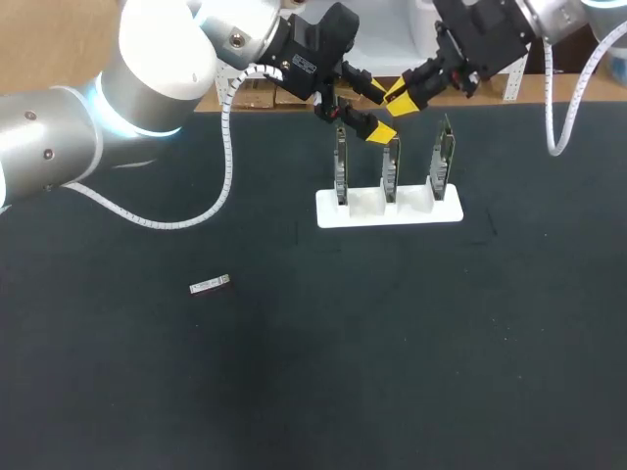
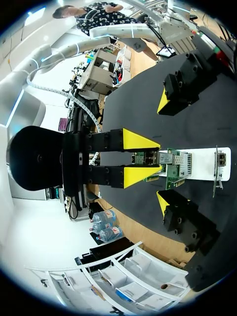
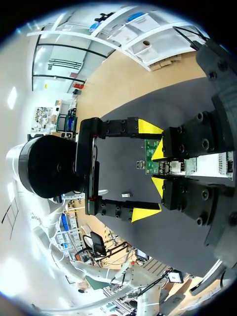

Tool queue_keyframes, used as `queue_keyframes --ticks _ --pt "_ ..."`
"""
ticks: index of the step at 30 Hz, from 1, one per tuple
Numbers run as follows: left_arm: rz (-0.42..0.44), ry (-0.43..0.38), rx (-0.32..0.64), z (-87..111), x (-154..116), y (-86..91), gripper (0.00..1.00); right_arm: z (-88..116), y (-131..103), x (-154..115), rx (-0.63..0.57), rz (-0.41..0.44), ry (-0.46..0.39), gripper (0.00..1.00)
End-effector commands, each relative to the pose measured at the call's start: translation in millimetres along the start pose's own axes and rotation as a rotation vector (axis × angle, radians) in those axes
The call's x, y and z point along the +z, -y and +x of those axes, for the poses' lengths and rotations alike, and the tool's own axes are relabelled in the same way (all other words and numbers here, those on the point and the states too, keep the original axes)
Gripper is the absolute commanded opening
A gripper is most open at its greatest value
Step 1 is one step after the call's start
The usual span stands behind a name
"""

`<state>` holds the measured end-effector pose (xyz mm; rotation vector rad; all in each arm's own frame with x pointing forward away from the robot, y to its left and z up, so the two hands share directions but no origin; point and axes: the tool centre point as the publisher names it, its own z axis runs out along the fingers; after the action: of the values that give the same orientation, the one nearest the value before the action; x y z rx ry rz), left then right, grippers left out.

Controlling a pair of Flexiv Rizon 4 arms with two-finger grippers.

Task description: Pick up the optical module with the left hand, and insert it into the network port with the right hand.

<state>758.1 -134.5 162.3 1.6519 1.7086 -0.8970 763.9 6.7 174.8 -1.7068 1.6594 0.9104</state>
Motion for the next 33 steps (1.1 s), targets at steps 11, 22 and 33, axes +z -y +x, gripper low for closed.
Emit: queue_keyframes --ticks 11,22,33 --pt "-0.002 0.001 0.001 0.2 0.0 0.6 1.0 1.9 -0.4 -1.2 -0.018 -0.005 -0.003 0.0" --pt "-0.002 0.001 0.001 0.2 0.0 0.6 1.0 3.1 0.6 0.1 -0.011 -0.005 -0.001 0.0" --pt "-0.002 0.001 0.001 0.2 0.0 0.6 1.0 4.9 0.7 1.7 -0.004 -0.007 -0.005 0.0"
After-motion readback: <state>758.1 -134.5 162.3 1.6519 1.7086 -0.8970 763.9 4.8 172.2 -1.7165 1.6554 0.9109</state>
